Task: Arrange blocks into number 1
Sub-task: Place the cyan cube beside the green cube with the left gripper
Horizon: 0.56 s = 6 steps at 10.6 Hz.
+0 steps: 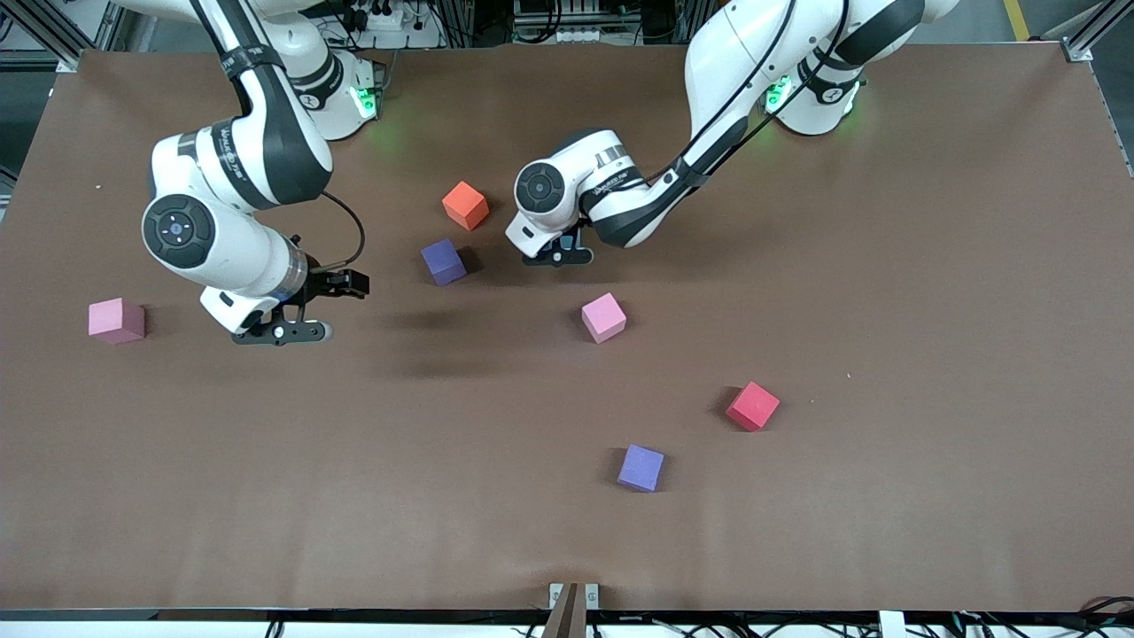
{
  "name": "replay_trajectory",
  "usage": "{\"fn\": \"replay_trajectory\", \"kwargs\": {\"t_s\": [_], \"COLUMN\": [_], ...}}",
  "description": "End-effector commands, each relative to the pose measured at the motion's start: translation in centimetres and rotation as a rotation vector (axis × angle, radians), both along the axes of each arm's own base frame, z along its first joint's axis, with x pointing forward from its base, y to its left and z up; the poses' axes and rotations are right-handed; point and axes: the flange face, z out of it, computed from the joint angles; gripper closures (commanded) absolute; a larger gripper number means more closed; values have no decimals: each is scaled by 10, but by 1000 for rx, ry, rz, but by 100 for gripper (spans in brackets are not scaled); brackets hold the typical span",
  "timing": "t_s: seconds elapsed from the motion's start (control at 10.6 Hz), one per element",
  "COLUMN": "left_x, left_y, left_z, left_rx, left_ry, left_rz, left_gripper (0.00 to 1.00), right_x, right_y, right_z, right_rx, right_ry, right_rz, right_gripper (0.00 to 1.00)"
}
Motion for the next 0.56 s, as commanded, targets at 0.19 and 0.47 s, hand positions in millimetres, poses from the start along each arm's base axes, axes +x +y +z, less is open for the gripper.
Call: {"fn": "replay_trajectory", "kwargs": {"t_s": [0.19, 0.47], "left_x": [-14, -20], "left_y": [-9, -10], "left_z": [-1, -4], "left_rx": [4, 17], "left_ry": [23, 32], "left_rz": [-32, -44], "left_gripper": [100, 100], "right_x": [3, 3], "right_y": [0, 1], "right_z": [0, -2], "right_rx": [-10, -10], "right_ry": [4, 5], "right_rz": [22, 23], "right_gripper": [0, 0]}}
